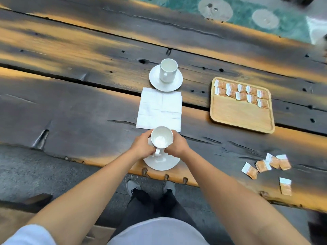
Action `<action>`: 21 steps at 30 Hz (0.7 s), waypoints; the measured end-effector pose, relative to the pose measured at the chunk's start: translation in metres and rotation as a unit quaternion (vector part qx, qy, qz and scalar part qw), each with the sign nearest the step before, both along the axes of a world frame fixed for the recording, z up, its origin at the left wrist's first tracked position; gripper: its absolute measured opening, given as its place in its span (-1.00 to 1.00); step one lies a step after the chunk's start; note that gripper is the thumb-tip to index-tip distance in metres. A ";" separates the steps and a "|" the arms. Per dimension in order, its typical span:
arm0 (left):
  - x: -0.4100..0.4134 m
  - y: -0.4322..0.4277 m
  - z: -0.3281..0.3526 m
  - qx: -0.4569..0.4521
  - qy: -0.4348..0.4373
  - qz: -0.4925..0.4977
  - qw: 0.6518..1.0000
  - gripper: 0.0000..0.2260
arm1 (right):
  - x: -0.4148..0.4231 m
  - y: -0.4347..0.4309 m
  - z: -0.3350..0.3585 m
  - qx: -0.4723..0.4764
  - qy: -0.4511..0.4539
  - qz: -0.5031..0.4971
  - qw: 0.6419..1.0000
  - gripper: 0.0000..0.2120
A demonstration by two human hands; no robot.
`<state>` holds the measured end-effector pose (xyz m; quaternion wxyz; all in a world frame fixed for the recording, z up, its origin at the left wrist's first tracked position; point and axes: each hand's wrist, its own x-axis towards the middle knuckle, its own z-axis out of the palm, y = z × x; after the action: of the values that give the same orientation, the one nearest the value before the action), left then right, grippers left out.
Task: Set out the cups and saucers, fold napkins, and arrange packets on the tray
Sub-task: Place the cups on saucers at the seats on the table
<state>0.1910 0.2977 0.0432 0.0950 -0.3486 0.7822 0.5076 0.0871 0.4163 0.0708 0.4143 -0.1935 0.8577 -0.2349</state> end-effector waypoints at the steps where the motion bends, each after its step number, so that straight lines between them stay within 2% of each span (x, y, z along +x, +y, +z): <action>1: -0.001 0.003 -0.001 0.000 0.001 0.000 1.000 -0.34 | 0.000 0.003 -0.001 0.000 -0.002 -0.004 1.000 -0.40; 8: 0.002 0.012 -0.005 0.010 0.007 0.001 1.000 -0.31 | 0.001 0.015 -0.012 -0.003 -0.015 -0.009 1.000 -0.33; 13: 0.007 0.019 -0.011 0.020 0.003 0.009 1.000 -0.38 | 0.000 0.020 -0.017 0.018 -0.027 0.004 0.999 -0.31; 21: 0.014 0.023 -0.016 0.028 -0.015 0.011 0.999 -0.40 | 0.007 0.023 -0.026 0.025 -0.042 0.000 0.999 -0.38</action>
<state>0.2053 0.3206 0.0270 0.1108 -0.3618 0.7620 0.5255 0.0939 0.4390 0.0451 0.4547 -0.1732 0.8452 -0.2211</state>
